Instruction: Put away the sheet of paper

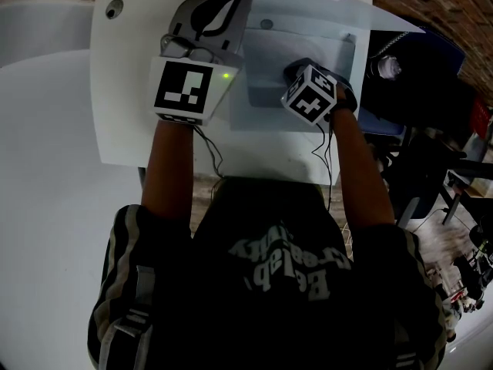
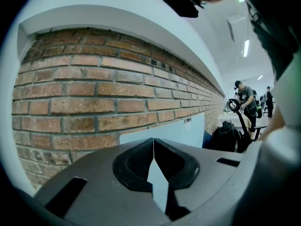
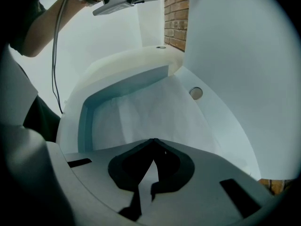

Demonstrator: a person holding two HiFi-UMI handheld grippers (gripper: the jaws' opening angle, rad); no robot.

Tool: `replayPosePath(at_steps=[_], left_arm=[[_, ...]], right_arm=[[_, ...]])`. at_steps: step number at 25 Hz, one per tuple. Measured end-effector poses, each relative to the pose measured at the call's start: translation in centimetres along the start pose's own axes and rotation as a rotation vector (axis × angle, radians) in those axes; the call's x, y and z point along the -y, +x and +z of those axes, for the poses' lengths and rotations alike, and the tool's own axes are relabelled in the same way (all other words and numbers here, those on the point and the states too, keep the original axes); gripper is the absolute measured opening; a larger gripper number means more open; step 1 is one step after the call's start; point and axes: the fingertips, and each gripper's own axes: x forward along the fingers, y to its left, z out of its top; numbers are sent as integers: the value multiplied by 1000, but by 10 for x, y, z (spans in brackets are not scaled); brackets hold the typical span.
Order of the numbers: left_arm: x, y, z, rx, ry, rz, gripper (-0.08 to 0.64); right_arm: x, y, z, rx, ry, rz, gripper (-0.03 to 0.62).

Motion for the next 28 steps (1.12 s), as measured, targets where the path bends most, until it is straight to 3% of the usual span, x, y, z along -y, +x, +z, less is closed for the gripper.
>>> replayPosePath(at_steps=[23,28], left_arm=[[3,-6,-1,-5,-2,1,3],[4,-9,-3,-8,-5,-1,3]], right_arm=[[-38,-4,-18,-68,-15,92,-6],[-30,-21,-7,19,18,41,-6]])
